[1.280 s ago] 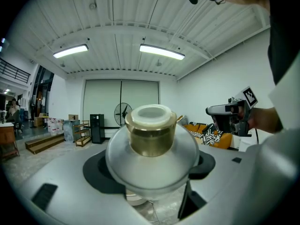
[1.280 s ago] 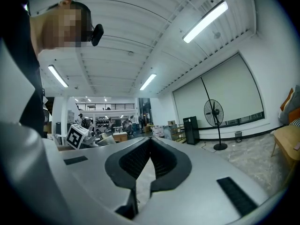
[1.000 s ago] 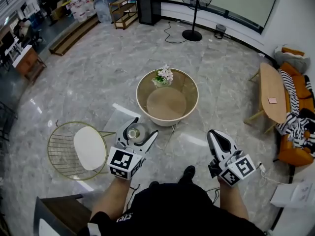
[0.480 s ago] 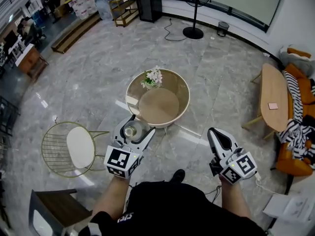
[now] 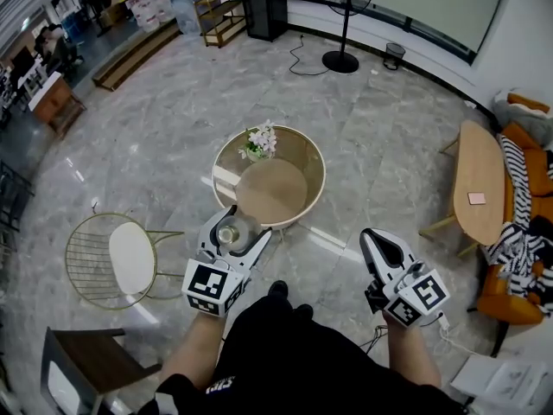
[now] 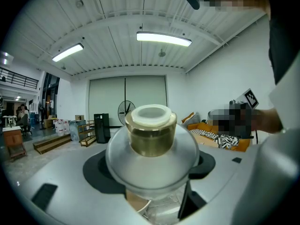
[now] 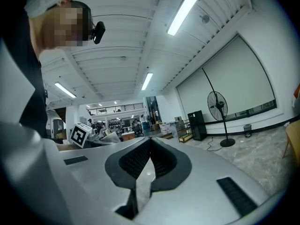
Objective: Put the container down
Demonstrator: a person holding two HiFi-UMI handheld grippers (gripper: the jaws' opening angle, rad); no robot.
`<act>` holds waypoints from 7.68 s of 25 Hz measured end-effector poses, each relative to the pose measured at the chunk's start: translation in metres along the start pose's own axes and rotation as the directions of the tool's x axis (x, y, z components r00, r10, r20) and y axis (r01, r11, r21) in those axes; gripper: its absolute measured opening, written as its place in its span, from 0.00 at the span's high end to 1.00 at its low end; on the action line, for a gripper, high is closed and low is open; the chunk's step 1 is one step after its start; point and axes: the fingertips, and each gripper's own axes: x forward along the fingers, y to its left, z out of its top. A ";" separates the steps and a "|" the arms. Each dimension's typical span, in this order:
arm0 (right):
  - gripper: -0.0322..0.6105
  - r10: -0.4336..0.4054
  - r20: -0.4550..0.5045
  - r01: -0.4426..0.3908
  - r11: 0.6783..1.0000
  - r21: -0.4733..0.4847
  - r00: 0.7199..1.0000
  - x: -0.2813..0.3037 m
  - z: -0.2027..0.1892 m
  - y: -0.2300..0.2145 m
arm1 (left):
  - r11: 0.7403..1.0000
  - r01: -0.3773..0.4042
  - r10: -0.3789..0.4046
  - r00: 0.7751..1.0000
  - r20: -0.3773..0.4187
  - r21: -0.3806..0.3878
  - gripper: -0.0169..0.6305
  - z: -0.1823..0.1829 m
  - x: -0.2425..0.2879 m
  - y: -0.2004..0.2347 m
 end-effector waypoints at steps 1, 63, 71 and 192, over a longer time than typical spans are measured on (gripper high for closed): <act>0.93 -0.004 -0.002 0.004 1.000 0.005 1.000 0.001 -0.001 -0.005 | 1.000 0.002 -0.002 1.000 -0.004 -0.003 0.44 -0.001 0.006 0.001; 0.93 0.532 -0.293 -0.534 0.842 0.080 0.795 0.313 0.022 -0.368 | 0.863 -0.472 0.433 0.875 -0.217 -0.181 0.44 -0.010 0.381 0.130; 0.93 0.552 -0.312 -0.562 0.824 0.067 0.773 0.333 0.022 -0.310 | 0.866 -0.476 0.449 0.875 -0.182 -0.150 0.44 -0.009 0.353 0.153; 0.93 0.525 -0.395 -0.507 0.847 0.158 0.754 0.406 -0.213 -0.384 | 0.908 -0.371 0.283 0.884 -0.372 -0.193 0.55 -0.325 0.518 0.192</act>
